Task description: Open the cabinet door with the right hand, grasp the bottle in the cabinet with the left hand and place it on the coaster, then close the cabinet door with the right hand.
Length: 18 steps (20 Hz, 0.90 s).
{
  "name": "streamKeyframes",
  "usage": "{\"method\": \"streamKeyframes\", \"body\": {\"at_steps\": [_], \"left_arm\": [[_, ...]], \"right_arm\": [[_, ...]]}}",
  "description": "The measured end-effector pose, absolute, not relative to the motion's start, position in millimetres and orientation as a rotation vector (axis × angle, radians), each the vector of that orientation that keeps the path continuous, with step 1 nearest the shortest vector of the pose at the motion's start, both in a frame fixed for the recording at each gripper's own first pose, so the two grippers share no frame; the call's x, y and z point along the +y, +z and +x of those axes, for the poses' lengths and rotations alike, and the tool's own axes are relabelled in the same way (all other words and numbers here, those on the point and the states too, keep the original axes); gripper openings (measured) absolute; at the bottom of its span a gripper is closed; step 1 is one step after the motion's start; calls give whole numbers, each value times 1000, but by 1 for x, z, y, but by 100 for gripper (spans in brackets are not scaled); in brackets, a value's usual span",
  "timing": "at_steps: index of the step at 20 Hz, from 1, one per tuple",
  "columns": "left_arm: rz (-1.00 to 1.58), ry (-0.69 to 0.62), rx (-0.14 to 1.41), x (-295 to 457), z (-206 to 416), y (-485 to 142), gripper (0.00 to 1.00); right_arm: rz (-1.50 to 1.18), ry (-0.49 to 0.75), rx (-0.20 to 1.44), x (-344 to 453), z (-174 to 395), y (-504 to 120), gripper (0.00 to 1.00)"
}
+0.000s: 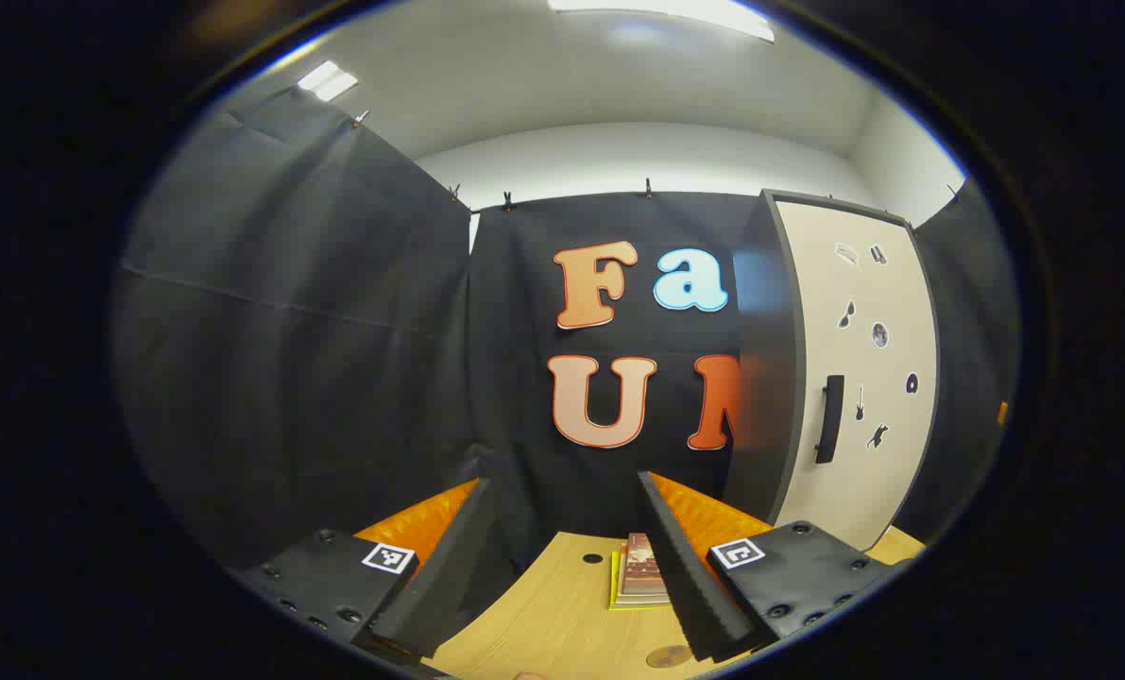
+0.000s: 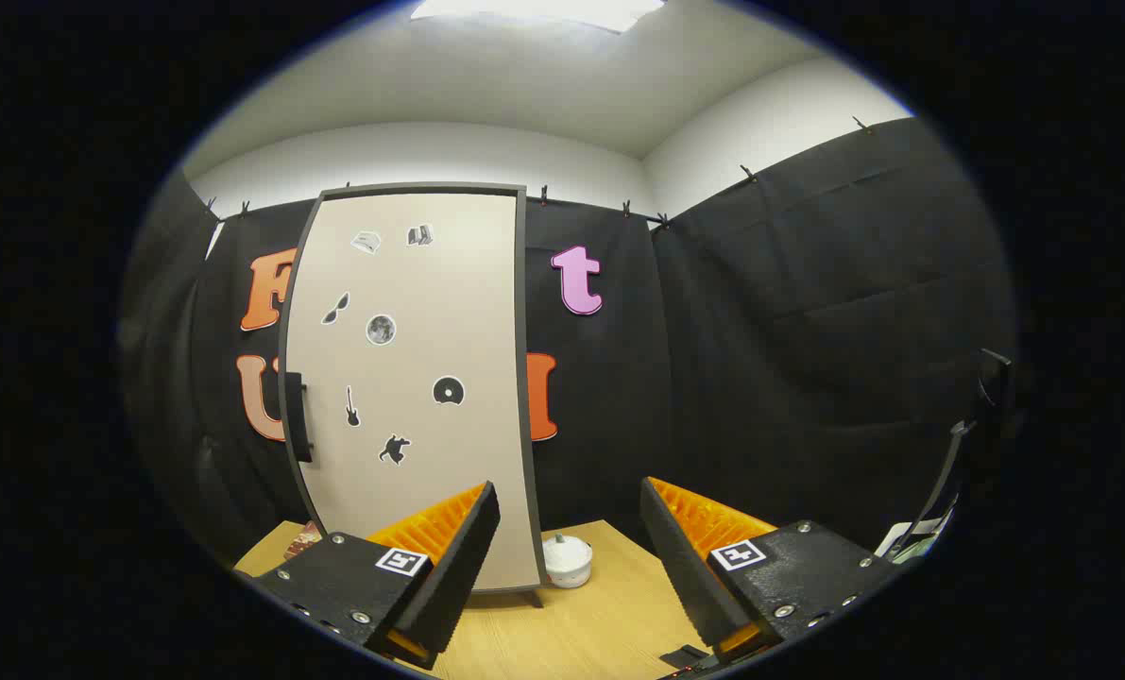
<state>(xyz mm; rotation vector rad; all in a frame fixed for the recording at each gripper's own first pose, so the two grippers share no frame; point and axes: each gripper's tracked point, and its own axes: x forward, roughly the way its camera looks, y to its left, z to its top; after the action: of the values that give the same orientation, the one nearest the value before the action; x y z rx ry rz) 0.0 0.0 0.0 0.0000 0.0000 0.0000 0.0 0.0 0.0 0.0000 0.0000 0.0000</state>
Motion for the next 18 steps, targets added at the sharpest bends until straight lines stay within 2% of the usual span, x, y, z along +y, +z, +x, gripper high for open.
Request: {"method": "streamKeyframes", "body": {"at_steps": [13, 18], "left_arm": [[-12, 30, 19, 21, -11, -9, 98], [-23, 29, 13, 21, -9, -7, 98]], "right_arm": [[-32, 43, 15, 33, -3, -7, 93], [-18, 95, 25, 59, -1, -9, 93]]}}
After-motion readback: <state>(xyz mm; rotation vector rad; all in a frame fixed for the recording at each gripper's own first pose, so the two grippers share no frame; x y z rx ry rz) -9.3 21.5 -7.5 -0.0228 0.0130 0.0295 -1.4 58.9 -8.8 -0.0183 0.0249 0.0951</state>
